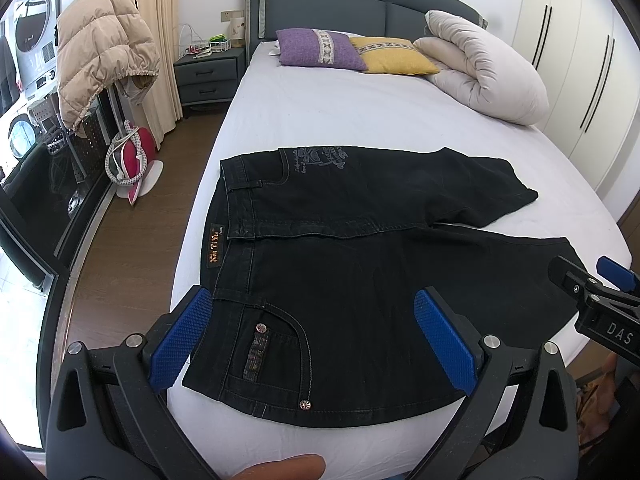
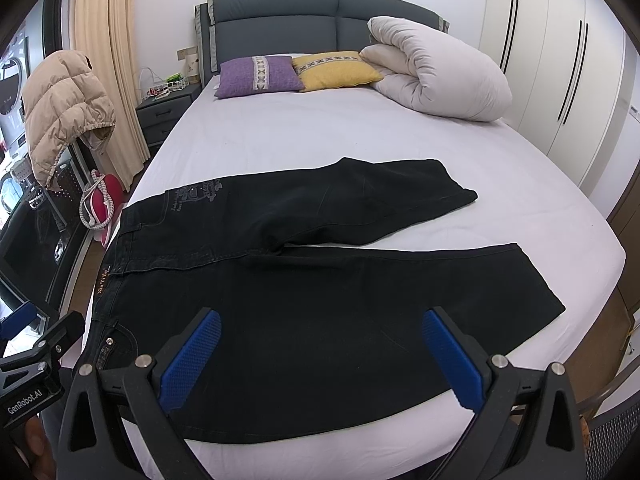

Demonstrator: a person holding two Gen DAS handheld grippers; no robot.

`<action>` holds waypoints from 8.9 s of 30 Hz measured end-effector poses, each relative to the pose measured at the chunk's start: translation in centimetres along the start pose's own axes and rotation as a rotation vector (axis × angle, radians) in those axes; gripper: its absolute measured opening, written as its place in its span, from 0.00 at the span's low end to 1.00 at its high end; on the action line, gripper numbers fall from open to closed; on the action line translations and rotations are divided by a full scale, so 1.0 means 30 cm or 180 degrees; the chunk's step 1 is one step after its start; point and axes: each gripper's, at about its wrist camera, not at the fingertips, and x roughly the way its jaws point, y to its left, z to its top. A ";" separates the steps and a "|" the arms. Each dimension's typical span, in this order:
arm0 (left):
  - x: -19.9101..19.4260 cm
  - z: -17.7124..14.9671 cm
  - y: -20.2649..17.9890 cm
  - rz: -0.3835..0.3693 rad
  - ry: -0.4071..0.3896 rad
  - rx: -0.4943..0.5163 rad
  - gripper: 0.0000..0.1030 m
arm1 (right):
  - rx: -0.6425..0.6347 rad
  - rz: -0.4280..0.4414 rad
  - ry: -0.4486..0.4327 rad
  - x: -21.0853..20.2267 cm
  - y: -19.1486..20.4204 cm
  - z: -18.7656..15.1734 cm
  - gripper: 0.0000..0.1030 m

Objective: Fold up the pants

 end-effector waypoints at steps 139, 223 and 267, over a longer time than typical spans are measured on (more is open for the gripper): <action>0.547 0.445 0.394 -0.1369 -0.0031 0.1325 0.02 | -0.3257 0.2133 0.0618 0.791 0.471 0.493 0.04; 0.454 -0.118 -0.060 -0.1827 0.1157 0.0380 0.08 | -0.0756 0.1701 0.0585 0.281 -0.074 -0.139 0.70; 0.452 -0.176 -0.101 -0.1571 0.1160 0.0424 0.09 | 0.3233 0.0752 -0.0432 0.525 -1.076 -0.096 0.10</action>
